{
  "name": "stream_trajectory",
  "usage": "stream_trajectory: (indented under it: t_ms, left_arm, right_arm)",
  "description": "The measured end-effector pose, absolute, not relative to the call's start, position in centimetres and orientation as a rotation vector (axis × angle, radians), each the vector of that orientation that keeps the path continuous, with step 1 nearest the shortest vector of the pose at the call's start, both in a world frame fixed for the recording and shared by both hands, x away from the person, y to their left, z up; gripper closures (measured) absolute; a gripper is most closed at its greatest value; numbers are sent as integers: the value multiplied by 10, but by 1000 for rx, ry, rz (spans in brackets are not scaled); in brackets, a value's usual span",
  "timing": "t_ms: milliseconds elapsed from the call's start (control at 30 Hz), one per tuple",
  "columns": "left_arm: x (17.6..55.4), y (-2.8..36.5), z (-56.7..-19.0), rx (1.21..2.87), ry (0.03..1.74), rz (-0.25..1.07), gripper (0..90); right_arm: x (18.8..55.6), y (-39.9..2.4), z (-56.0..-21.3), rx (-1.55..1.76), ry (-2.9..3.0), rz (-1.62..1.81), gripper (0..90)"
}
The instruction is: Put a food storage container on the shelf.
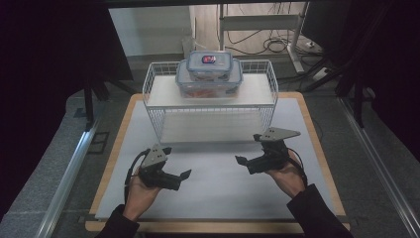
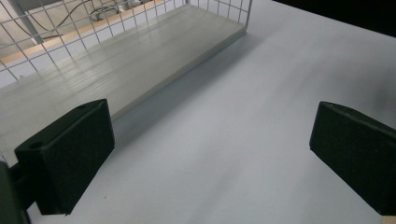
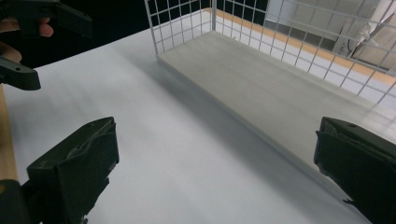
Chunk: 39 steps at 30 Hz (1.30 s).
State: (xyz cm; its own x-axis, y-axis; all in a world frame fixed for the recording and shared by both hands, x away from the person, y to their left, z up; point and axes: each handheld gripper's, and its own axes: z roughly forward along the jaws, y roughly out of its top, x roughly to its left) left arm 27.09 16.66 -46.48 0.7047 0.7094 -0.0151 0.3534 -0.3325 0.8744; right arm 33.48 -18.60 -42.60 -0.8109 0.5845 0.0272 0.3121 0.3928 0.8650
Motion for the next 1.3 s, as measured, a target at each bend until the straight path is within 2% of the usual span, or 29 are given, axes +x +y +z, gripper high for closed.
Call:
stream_trajectory:
  t_ms: [567, 1067, 1300]
  left_arm:
    - [245, 170, -496, 1998, 853, 480, 9]
    - [232, 175, -505, 2017, 869, 509, 9]
    - [227, 176, -514, 2083, 895, 511, 8]
  right_arm:
    - [307, -218, -456, 867, 2350, 1284, 0]
    - [287, -234, -477, 905, 2363, 1218, 0]
    - [280, -241, -487, 935, 2370, 1184, 0]
